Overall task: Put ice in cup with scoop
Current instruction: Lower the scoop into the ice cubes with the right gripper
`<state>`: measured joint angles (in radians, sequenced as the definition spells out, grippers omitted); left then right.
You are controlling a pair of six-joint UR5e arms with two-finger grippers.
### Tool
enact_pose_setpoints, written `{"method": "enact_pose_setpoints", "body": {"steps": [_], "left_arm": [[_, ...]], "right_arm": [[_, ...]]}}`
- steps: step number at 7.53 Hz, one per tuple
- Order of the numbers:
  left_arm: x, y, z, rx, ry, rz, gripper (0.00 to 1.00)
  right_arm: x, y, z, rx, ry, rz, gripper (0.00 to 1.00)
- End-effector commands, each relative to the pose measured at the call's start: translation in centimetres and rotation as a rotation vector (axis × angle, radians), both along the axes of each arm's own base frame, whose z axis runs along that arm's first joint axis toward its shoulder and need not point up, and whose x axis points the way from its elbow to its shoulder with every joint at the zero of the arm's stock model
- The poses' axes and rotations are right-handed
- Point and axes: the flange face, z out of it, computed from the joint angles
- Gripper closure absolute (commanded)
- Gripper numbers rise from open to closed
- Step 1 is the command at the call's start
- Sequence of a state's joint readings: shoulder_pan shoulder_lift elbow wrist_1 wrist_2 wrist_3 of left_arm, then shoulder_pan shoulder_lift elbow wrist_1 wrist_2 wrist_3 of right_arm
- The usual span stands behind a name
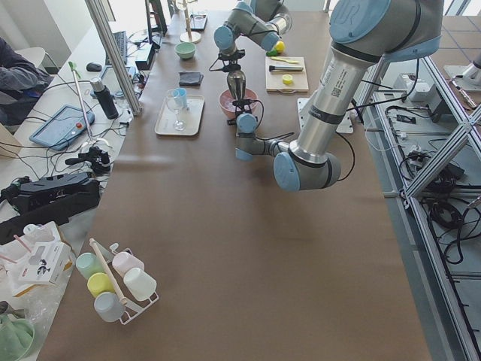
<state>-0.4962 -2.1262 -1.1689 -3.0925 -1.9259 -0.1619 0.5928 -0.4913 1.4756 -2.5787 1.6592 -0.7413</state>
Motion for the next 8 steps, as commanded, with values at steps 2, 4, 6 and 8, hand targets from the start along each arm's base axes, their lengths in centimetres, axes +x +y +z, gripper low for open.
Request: {"method": "enact_pose_setpoints", "body": {"steps": [2,4,6,8], "left_arm": [[0.0,0.1,0.1,-0.001,-0.001,0.002,0.03],[0.0,0.1,0.1,0.000,-0.002,0.001,0.03],[0.0,0.1,0.0,0.001,0.000,0.001,0.03],[0.1,0.2,0.1,0.001,0.000,0.003,0.03]], "right_arm": [[2.4,1.2,-0.8,-0.014,0.033,-0.031,1.00],[3.0,1.2,-0.8,-0.019,0.080,-0.031,1.00],[1.7,0.3,-0.1,-0.029,0.119,-0.019,1.00],[0.6,-0.5,-0.4,-0.025,0.124,0.012,1.00]]}}
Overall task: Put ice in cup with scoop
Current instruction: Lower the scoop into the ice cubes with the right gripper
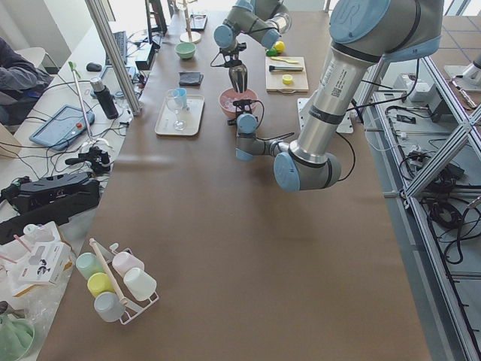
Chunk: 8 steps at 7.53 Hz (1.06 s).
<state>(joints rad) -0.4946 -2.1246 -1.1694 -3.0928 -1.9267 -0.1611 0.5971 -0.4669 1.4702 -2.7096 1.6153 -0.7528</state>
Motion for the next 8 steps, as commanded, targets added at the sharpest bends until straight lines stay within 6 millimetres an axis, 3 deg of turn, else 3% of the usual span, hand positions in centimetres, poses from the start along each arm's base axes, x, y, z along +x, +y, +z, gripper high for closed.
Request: {"method": "enact_pose_setpoints", "body": {"steps": [1,5,8], "left_arm": [[0.0,0.1,-0.1,0.001,0.002,0.001,0.03],[0.0,0.1,0.0,0.000,0.002,0.001,0.03],[0.0,0.1,0.0,0.001,0.002,0.001,0.03]], "right_arm": [[-1.6,-1.2,0.2,0.004,0.014,0.024,1.00],[-3.6,-2.4,0.3,0.015,0.007,0.062,1.00],[-3.9,-2.4,0.6,0.024,-0.030,0.101,1.00]]}}
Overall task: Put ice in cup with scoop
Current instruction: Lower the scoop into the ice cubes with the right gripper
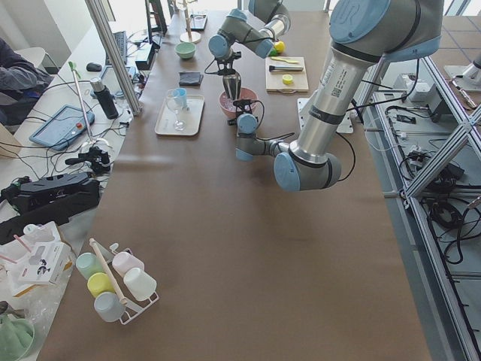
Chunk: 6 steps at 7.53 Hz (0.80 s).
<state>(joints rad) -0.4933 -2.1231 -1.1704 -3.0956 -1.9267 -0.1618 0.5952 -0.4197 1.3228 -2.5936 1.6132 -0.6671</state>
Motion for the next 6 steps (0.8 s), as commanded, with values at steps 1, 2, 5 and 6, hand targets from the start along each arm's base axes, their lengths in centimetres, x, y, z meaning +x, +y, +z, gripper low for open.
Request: {"method": "enact_pose_setpoints", "body": {"steps": [1,2,5,6], "left_arm": [[0.0,0.1,0.0,-0.001,0.000,0.001,0.03],[0.0,0.1,0.1,-0.002,-0.001,0.001,0.03],[0.0,0.1,0.1,-0.002,-0.001,0.001,0.03],[0.0,0.1,0.1,-0.002,-0.001,0.001,0.03]], "right_arm": [[-0.9,-0.4,1.6,0.015,-0.036,0.037,1.00],[-1.2,-0.5,2.4,0.031,-0.063,0.039,1.00],[-0.5,0.1,3.5,0.053,-0.138,0.083,1.00],[-0.3,0.6,3.4,0.048,-0.157,0.083,1.00]]}}
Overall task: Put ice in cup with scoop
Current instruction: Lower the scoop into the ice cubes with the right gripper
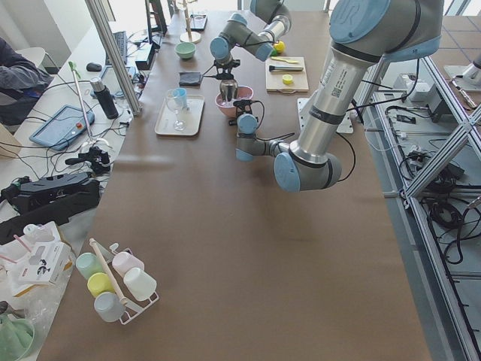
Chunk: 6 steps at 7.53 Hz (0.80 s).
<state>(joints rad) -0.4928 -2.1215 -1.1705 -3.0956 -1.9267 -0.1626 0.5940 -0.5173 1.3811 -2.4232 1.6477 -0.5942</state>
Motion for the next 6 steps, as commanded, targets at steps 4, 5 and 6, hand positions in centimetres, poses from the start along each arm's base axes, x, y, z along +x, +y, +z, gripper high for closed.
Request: {"method": "enact_pose_setpoints", "body": {"steps": [4,5,6], "left_arm": [[0.1,0.2,0.1,0.001,-0.002,0.003,0.03],[0.1,0.2,0.1,0.001,-0.002,0.003,0.03],[0.0,0.0,0.1,0.001,-0.002,0.000,0.03]], "right_arm": [[2.4,2.1,0.5,0.019,-0.118,0.064,1.00],[2.5,2.4,1.3,0.017,-0.149,0.089,1.00],[2.3,2.3,1.5,0.021,-0.168,0.118,1.00]]}}
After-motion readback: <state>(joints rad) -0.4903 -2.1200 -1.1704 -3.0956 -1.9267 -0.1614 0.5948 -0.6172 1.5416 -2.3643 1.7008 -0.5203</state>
